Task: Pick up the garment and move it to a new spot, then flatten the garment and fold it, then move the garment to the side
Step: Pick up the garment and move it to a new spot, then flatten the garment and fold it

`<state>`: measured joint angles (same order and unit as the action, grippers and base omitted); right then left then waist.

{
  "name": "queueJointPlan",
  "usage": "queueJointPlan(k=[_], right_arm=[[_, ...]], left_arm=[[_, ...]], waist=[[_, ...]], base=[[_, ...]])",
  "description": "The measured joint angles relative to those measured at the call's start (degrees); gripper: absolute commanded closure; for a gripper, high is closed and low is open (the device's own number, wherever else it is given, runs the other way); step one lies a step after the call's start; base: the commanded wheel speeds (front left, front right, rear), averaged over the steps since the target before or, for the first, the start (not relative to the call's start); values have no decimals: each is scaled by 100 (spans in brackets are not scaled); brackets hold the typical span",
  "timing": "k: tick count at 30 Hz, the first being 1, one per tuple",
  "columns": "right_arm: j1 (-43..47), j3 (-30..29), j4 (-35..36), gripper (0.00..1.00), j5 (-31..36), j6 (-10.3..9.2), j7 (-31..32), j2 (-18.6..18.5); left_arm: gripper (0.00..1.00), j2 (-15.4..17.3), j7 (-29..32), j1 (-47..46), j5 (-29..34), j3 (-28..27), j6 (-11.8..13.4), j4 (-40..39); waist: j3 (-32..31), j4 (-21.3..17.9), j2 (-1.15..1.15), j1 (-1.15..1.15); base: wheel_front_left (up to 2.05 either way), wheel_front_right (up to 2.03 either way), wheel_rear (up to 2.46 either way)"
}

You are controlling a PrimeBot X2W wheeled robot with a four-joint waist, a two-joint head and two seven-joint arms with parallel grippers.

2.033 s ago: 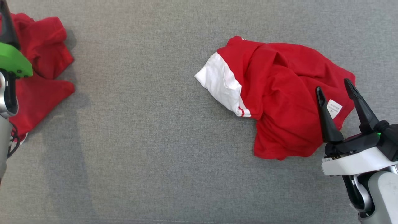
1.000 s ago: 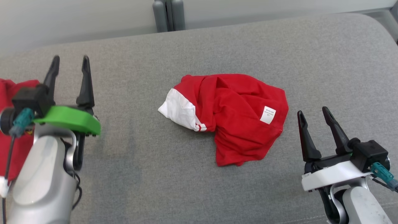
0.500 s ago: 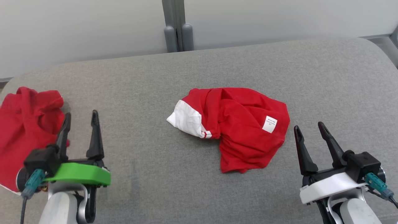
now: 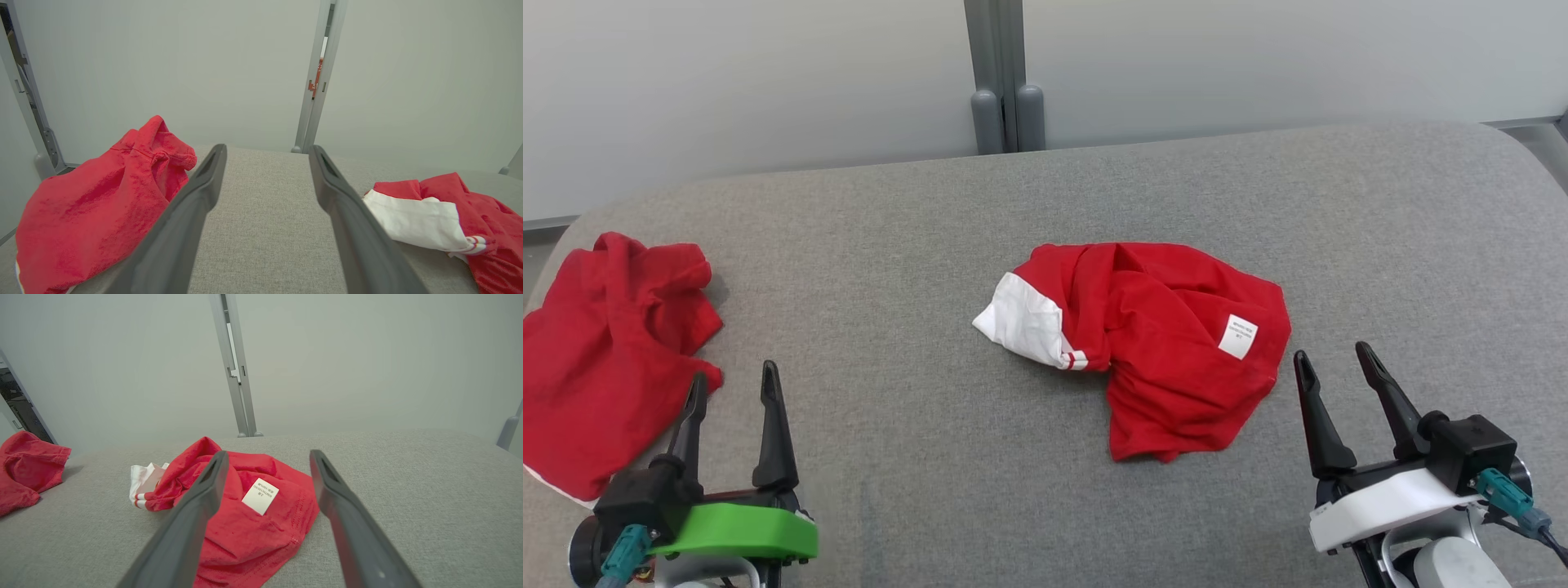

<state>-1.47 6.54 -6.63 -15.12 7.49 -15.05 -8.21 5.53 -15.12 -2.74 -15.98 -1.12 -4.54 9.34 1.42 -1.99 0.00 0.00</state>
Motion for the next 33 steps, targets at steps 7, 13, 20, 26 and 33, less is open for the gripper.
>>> queueJointPlan(k=[7, 13, 20, 26, 33], right_arm=[[89, -54, -33, 0, -26, 0, 0, 0], [124, -86, -47, 0, -26, 0, 0, 23], [144, -107, -57, 0, -26, 0, 0, 40], [148, -105, -69, 0, -26, 0, 0, 59], [148, -92, -80, 0, -26, 0, 0, 62]], left_arm=[[0, -94, 0, 177, 215, -52, -86, -32], [0, -126, 0, 279, 324, -118, -134, -18], [0, -159, 0, 340, 463, -177, -153, 23], [0, -189, 0, 346, 503, -202, -179, 44], [0, -213, 0, 353, 547, -223, -200, 76]], waist=[[-48, 37, 0, 0], [-64, 62, 0, 0], [-65, 78, 0, 0], [-64, 98, 0, 0], [-43, 92, 0, 0]], base=[[0, 0, 0], [0, 0, 0], [0, 0, 0], [0, 0, 0], [0, 0, 0]])
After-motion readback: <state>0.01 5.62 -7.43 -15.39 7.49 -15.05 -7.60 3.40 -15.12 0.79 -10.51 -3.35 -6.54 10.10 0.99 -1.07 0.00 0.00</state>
